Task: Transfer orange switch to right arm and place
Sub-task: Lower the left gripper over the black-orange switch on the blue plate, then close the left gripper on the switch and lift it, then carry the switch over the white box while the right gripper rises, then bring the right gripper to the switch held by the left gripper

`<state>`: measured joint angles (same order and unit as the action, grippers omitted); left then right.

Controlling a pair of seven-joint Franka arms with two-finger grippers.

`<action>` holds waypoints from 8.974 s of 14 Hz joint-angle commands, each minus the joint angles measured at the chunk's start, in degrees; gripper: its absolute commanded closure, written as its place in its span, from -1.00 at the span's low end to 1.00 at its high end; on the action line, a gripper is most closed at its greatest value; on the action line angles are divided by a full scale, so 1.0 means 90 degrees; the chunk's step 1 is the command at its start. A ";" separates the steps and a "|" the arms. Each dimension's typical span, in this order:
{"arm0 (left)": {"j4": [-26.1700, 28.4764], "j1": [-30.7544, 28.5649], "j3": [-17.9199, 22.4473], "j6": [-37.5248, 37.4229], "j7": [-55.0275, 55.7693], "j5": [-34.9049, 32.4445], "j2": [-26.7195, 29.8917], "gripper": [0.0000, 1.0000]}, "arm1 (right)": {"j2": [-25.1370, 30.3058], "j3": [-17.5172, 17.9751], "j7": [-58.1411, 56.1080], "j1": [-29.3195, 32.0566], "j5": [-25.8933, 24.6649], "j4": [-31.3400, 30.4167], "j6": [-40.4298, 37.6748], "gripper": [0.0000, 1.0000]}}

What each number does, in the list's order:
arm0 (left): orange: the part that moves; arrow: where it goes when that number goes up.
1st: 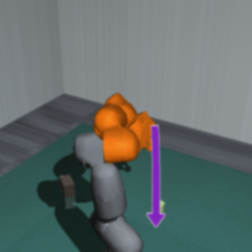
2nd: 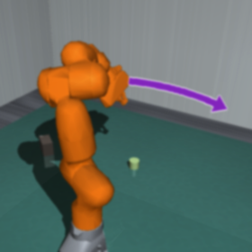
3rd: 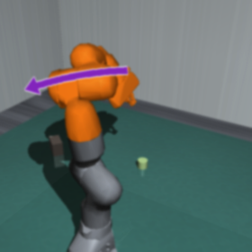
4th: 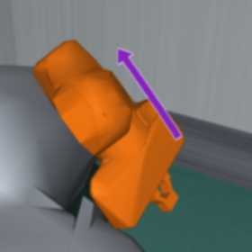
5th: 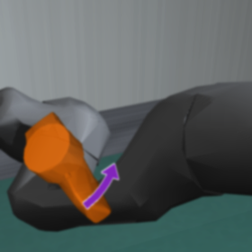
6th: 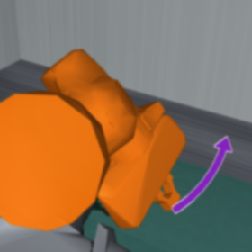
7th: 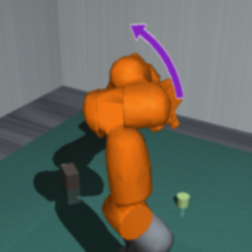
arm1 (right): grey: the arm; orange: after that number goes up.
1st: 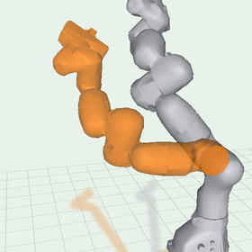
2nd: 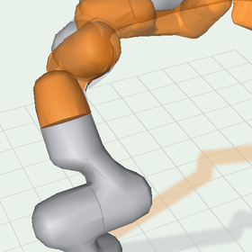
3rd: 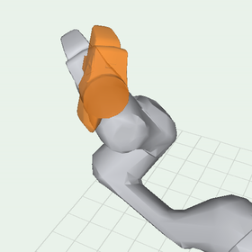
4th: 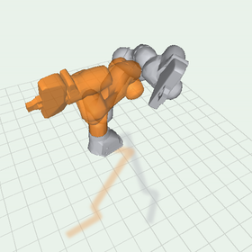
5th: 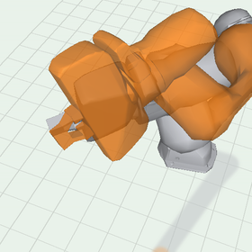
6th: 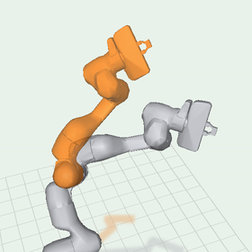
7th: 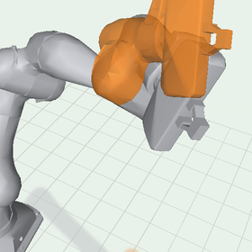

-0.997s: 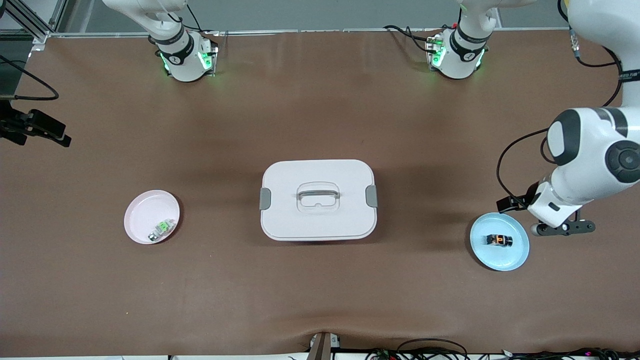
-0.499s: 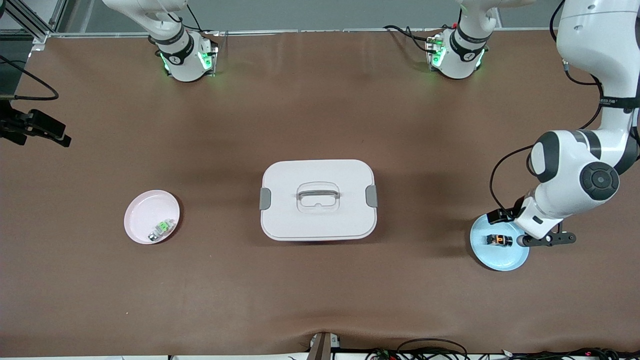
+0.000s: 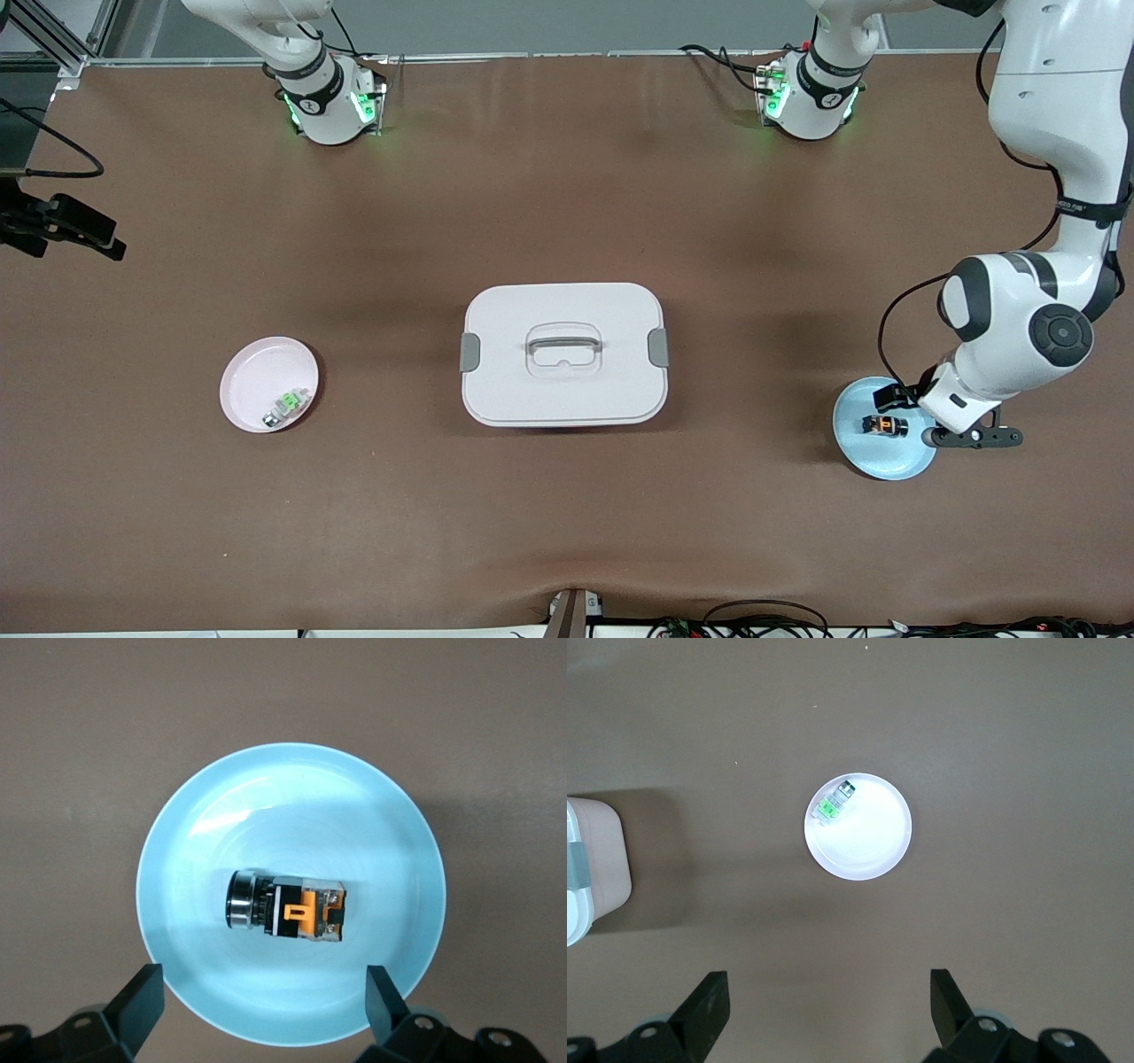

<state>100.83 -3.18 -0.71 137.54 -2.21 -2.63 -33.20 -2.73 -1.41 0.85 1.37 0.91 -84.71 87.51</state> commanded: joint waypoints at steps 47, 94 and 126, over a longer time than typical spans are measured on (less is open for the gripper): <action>-0.0862 0.0021 -0.1082 -0.1678 0.0303 0.0029 0.0856 1.00 | -0.0048 0.0079 -0.0016 0.0180 0.0035 0.0086 0.0023 -1.00; -0.2961 0.2218 -0.3623 -0.2157 1.1242 0.1914 0.0144 1.00 | 0.1514 0.0147 0.3402 -0.3433 0.4117 -0.4211 0.7025 -1.00; -0.2952 0.2179 -0.3584 -0.1757 1.1262 0.1904 0.0046 1.00 | -0.0214 0.0177 0.3968 -0.4977 0.4107 -0.3967 0.9203 1.00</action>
<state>75.14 16.31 -32.92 121.37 98.38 13.67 -32.29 -3.76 0.56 35.86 -42.71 36.95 -121.59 170.20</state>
